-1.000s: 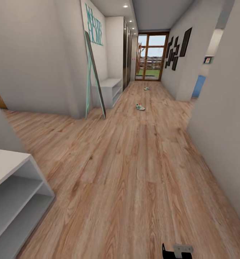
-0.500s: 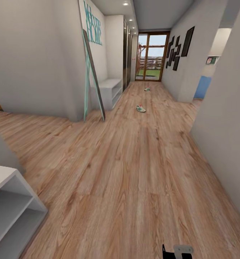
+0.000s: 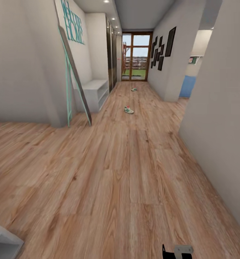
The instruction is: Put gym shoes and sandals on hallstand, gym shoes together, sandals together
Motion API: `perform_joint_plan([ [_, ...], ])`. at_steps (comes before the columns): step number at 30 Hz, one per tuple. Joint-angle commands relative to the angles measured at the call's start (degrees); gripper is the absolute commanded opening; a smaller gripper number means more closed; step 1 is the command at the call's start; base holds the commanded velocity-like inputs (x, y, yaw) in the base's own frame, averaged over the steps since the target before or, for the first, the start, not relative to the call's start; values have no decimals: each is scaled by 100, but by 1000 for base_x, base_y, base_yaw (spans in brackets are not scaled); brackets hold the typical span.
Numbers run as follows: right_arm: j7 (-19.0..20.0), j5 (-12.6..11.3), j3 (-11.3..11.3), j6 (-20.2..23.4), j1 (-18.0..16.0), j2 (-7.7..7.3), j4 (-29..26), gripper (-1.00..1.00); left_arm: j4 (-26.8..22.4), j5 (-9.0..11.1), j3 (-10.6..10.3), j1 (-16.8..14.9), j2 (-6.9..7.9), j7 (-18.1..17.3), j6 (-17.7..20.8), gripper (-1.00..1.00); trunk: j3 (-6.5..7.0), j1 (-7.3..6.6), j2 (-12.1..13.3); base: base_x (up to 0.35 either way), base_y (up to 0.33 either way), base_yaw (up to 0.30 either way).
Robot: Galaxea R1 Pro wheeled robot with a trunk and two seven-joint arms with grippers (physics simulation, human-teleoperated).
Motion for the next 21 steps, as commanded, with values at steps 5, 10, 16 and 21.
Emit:
perform_joint_plan([
  [5, -48, 61, -18, -6, -4, 2, 6, 100, -5, 49, 10, 1, -1, -55, 9, 100, -4, 3, -2, 335, -3, -265],
  [10, -56, 57, -20, -4, -4, 2, 6, 100, -5, 46, 10, 1, -1, -55, 7, 100, -4, 3, -2, 324, -76, -155],
  [16, -62, 53, -21, 6, -4, 2, 6, 100, -5, 49, 10, 1, -1, -55, 6, 100, -4, 3, -2, 299, -132, -23],
  [21, -63, 52, -21, 16, -4, -1, 6, 100, -5, 55, 10, 1, 3, -55, 5, 100, -4, 3, -2, 311, -117, -4],
])
